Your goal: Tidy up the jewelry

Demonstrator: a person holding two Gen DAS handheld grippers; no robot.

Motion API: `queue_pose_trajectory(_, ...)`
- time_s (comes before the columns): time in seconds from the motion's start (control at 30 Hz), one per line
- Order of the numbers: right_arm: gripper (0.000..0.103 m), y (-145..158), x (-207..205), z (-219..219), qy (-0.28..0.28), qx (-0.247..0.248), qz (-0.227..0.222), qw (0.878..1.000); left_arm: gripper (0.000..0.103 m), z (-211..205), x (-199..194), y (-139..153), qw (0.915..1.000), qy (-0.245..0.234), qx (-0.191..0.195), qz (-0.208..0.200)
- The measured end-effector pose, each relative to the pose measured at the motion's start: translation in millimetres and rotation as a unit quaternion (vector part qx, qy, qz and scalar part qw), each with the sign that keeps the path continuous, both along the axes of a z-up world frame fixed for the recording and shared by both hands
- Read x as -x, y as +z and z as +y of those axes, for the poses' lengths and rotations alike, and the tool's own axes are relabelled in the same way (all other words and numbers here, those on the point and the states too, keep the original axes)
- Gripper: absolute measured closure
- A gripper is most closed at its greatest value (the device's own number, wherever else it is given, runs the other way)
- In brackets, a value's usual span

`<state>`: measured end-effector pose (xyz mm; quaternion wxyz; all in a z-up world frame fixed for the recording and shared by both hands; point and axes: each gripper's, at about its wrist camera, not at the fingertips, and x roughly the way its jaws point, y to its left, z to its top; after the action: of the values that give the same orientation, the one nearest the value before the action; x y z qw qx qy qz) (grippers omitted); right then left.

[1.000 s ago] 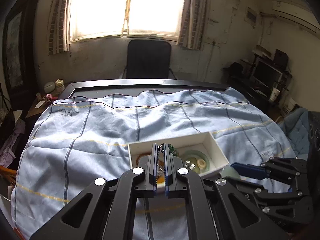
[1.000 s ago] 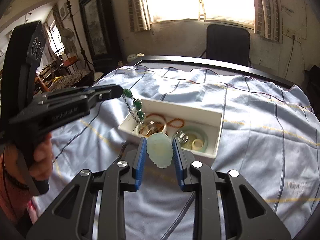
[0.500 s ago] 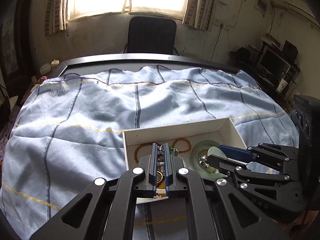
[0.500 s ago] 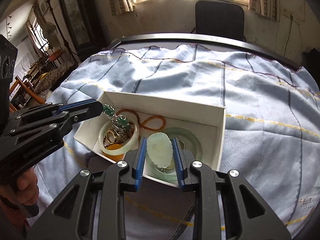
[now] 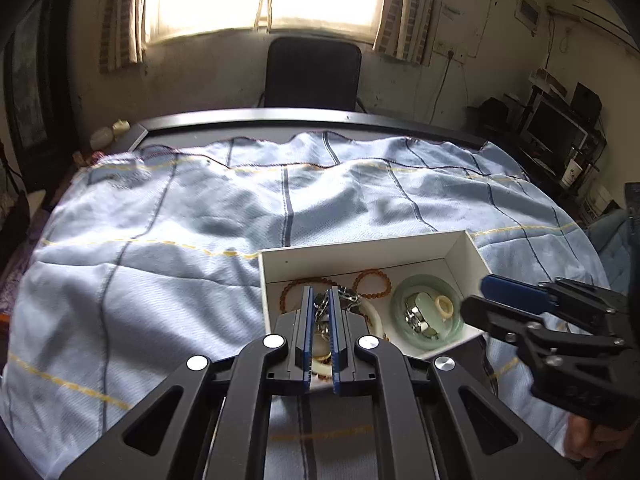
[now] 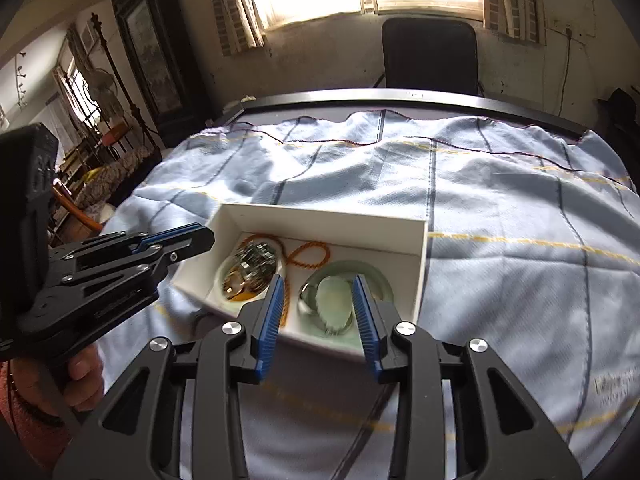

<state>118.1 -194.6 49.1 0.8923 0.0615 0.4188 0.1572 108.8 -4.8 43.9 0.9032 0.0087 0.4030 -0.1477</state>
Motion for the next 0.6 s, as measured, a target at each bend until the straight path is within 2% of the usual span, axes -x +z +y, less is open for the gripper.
queue_pose_trajectory(0.13, 0.061, 12.9, 37.1, -0.4, 0.001, -0.007, -0.019, 1.0, 0.096, 1.2, 31.1, 6.0, 0.9997, 0.003, -0.012, -0.019)
queue_pose_trajectory(0.27, 0.059, 15.4, 71.1, 3.8, 0.006, -0.017, -0.027, 0.999, 0.095, 0.4, 61.0, -1.2, 0.9994, 0.009, -0.027, -0.02)
queue_pose_trajectory(0.33, 0.058, 13.2, 84.3, 8.5, 0.008, -0.018, -0.028, 0.999, 0.09, -1.1, 68.6, -6.6, 0.9995, 0.013, -0.027, -0.014)
queue_pose_trajectory(0.4, 0.058, 11.9, 91.1, 15.9, 0.011, -0.009, -0.036, 0.999, 0.073, -4.0, 72.1, -13.2, 0.9994, 0.018, -0.029, -0.009)
queue_pose_trajectory(0.6, 0.058, 16.3, 74.9, 26.9, -0.017, 0.012, -0.067, 0.998, 0.073, -13.4, 60.8, -18.3, 0.998, 0.042, -0.042, -0.021)
